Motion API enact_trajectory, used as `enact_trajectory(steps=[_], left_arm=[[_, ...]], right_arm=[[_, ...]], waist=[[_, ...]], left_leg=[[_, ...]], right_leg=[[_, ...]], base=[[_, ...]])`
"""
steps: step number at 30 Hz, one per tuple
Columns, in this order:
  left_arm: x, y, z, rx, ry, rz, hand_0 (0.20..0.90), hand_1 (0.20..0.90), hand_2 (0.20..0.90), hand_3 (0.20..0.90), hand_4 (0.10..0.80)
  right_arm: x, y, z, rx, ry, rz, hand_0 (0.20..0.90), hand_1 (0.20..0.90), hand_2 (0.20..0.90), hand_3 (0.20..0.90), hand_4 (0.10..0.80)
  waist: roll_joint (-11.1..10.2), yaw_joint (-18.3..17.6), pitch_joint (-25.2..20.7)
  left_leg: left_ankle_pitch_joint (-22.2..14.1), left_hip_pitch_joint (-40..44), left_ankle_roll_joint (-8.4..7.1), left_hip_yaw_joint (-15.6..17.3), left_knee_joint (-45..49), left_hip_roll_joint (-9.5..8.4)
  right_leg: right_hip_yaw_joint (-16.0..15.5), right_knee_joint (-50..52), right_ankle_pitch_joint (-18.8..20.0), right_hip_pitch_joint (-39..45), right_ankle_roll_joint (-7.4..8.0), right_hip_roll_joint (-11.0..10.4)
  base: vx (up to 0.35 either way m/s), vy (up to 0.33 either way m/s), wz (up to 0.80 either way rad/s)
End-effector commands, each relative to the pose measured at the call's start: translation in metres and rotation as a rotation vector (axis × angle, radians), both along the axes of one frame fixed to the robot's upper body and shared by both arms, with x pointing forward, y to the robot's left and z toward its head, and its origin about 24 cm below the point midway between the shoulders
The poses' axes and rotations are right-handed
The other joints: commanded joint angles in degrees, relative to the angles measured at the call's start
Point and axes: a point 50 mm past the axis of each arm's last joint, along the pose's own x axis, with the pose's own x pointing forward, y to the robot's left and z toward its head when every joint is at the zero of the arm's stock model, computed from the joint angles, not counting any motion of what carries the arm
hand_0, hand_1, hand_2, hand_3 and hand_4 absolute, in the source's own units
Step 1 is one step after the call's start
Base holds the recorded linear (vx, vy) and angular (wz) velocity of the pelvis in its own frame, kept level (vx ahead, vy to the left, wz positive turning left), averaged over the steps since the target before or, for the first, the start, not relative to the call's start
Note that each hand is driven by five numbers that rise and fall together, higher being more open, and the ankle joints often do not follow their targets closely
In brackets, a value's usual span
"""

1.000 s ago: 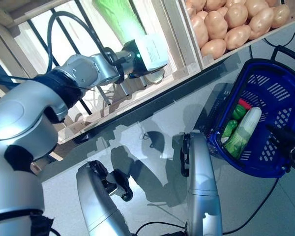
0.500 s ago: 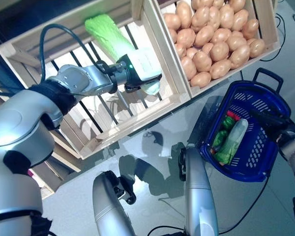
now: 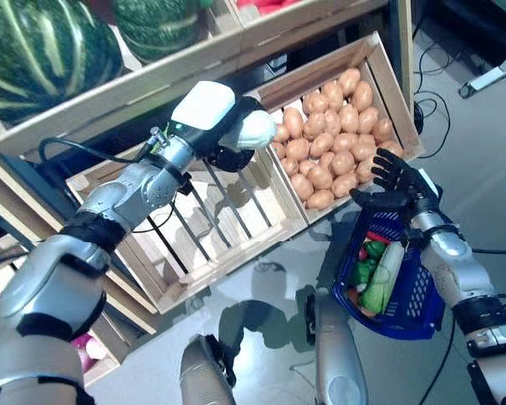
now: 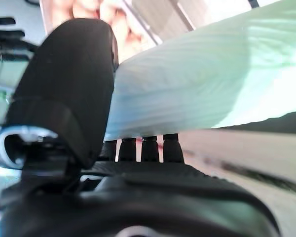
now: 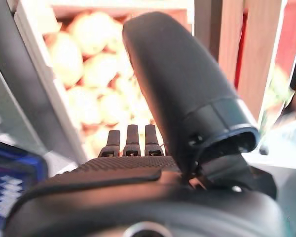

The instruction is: Put vegetables into the basket

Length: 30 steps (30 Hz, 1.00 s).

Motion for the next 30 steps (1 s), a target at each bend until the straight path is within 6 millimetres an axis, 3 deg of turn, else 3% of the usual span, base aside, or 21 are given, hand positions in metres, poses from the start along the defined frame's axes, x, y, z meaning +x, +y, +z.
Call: enact_trajectory(steps=[1, 4, 5, 9, 15, 22, 30], left_arm=[[-0.013, -0.007, 0.015, -0.361, -0.021, -0.152, 0.3, 0.3, 0.3, 0.3, 0.4], [-0.015, -0.011, 0.01, -0.465, 0.051, -0.205, 0.3, 0.3, 0.3, 0.3, 0.4], [-0.017, -0.017, 0.003, -0.595, 0.121, -0.269, 0.3, 0.3, 0.3, 0.3, 0.4], [-0.017, -0.027, -0.006, -0.806, 0.242, -0.358, 0.3, 0.3, 0.3, 0.3, 0.4], [-0.021, -0.037, -0.021, -0.999, 0.344, -0.428, 0.3, 0.3, 0.3, 0.3, 0.4], [-0.02, -0.041, -0.04, -1.171, 0.44, -0.447, 0.3, 0.3, 0.3, 0.3, 0.4], [-0.024, -0.049, -0.055, -1.277, 0.501, -0.47, 0.3, 0.3, 0.3, 0.3, 0.4]], right_arm=[[-0.002, 0.032, 0.0, 0.029, -0.116, 0.158, 0.9, 0.9, 0.9, 0.9, 0.8], [-0.003, 0.042, -0.005, 0.041, -0.109, 0.211, 0.9, 0.9, 0.9, 0.9, 0.8], [-0.003, 0.048, -0.007, 0.037, -0.103, 0.244, 0.9, 0.9, 0.9, 0.9, 0.8], [0.0, 0.057, -0.008, 0.035, -0.081, 0.287, 0.9, 0.9, 0.9, 0.9, 0.8], [0.001, 0.077, -0.015, 0.073, 0.024, 0.424, 0.9, 0.9, 0.9, 0.9, 0.8], [0.007, 0.094, -0.003, 0.013, 0.054, 0.481, 0.9, 0.9, 0.9, 0.9, 0.8], [0.013, 0.117, 0.013, 0.096, 0.057, 0.55, 0.9, 0.9, 0.9, 0.9, 0.8]], waist=[[-0.78, 1.27, -13.35], [-0.64, 1.78, -14.66], [-0.51, 2.08, -16.19], [-0.47, 2.54, -18.48], [-0.29, 2.72, -20.76], [-0.28, 3.22, -22.2], [-0.33, 4.22, -22.72]], left_leg=[[8.93, 2.6, 6.3, 2.82, -11.48, -2.0], [10.71, 6.58, 5.85, 3.55, -16.02, -2.99], [12.41, 10.48, 5.43, 4.14, -20.93, -4.53], [15.2, 16.94, 4.81, 4.26, -30.04, -7.8], [19.08, 21.76, 4.77, 2.99, -40.56, -10.92], [21.75, 25.02, 4.75, 1.73, -48.74, -13.0], [22.09, 26.19, 5.05, 1.49, -50.9, -13.4]], right_leg=[[-2.59, -13.33, 5.54, 13.97, 0.43, -1.99], [-3.1, -17.78, 6.37, 17.93, 0.28, -0.62], [-3.28, -23.18, 7.36, 21.67, 0.13, 1.04], [-3.19, -33.8, 10.32, 28.34, 0.52, 4.13], [-1.87, -42.98, 14.25, 32.7, 1.12, 6.98], [-1.95, -49.37, 17.23, 35.31, 1.76, 7.87], [-2.37, -50.35, 17.34, 36.2, 1.73, 8.18]], base=[[0.083, -0.022, -0.06], [0.125, -0.025, -0.02], [0.147, -0.024, 0.02], [0.109, -0.001, 0.01], [0.017, 0.041, 0.02], [-0.015, 0.044, 0.04], [0.004, 0.029, 0.03]])
